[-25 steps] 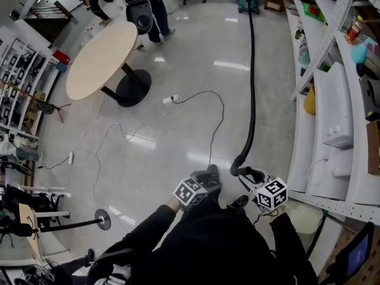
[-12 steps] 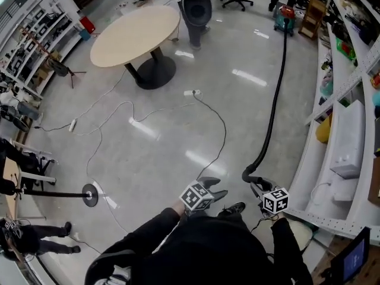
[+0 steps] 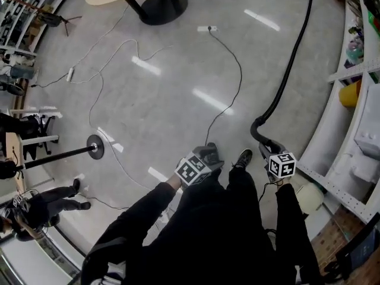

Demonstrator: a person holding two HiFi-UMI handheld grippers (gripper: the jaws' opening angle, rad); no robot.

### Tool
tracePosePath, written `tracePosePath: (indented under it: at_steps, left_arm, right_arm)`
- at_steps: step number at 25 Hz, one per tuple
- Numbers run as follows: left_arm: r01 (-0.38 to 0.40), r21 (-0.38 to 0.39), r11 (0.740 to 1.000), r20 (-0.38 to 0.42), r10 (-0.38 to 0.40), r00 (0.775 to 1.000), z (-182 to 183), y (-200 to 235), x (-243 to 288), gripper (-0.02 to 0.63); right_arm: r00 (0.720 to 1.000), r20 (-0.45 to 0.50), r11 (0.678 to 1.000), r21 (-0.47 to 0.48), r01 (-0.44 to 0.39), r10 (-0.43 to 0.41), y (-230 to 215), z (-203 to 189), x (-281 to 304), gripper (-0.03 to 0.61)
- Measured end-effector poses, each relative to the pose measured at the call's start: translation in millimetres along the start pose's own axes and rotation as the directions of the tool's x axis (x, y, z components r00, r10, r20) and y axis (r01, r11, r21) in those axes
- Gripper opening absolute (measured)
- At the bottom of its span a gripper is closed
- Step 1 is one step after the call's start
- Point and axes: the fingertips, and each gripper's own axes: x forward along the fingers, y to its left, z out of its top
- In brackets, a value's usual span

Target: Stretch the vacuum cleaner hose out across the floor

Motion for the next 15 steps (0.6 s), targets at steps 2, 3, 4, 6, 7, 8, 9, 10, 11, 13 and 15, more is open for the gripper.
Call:
tracePosePath:
  at_steps: [2,3,4,6,7,8,9,10,11,13,15]
  left_arm:
    - [-0.01,-0.016,1.0,-0.01,0.009,1.0,-8.4,14.3,9.1,0.241]
    - [-0.023,-0.032,0.999,-0.013,0.023,1.0,-13.8,24.5,14.3,0.241]
    - [-0.04,-0.054,0.998,-0.012,0.039,0.999,-19.3,35.5,19.7,0.241]
    - [-0.064,-0.114,0.991,0.003,0.065,0.998,-27.7,52.3,30.6,0.241]
    - [-0.065,-0.15,0.987,0.014,0.068,0.998,-31.4,57.1,37.6,0.241]
    - [-0.059,-0.183,0.981,0.025,0.065,0.998,-34.8,60.0,46.1,0.241]
    - [-0.047,-0.209,0.977,0.032,0.055,0.998,-38.2,61.0,55.4,0.241]
    - [-0.034,-0.225,0.974,0.034,0.043,0.999,-42.5,60.5,65.1,0.241]
    - [-0.022,-0.235,0.972,0.033,0.031,0.999,-48.6,59.1,74.9,0.241]
    - [-0.013,-0.256,0.966,0.034,0.022,0.999,-64.0,58.7,95.5,0.241]
    - [-0.022,-0.285,0.958,0.042,0.035,0.999,-78.2,68.0,116.2,0.241]
  right_arm:
    - [1.0,-0.004,1.0,-0.019,-0.012,0.012,-4.4,-1.9,27.6,0.146]
    - [1.0,-0.009,0.999,-0.028,-0.02,0.019,-5.7,-4.4,43.0,0.144]
    - [0.999,-0.02,0.999,-0.041,-0.027,0.027,-7.1,-7.9,58.7,0.144]
    - [0.998,-0.055,0.997,-0.068,-0.047,0.043,-10.1,-17.1,88.0,0.144]
    - [0.996,-0.073,0.995,-0.077,-0.059,0.054,-11.7,-21.9,101.0,0.143]
    - [0.994,-0.087,0.994,-0.08,-0.07,0.063,-13.7,-26.5,112.9,0.143]
    - [0.992,-0.099,0.994,-0.078,-0.08,0.072,-16.2,-31.6,123.9,0.143]
    - [0.99,-0.112,0.993,-0.074,-0.09,0.081,-18.7,-38.8,134.2,0.142]
    - [0.988,-0.126,0.993,-0.07,-0.099,0.09,-20.9,-49.3,143.8,0.142]
    - [0.98,-0.167,0.99,-0.07,-0.12,0.107,-26.3,-77.1,162.6,0.141]
    - [0.97,-0.209,0.987,-0.077,-0.139,0.121,-35.3,-103.7,183.2,0.14]
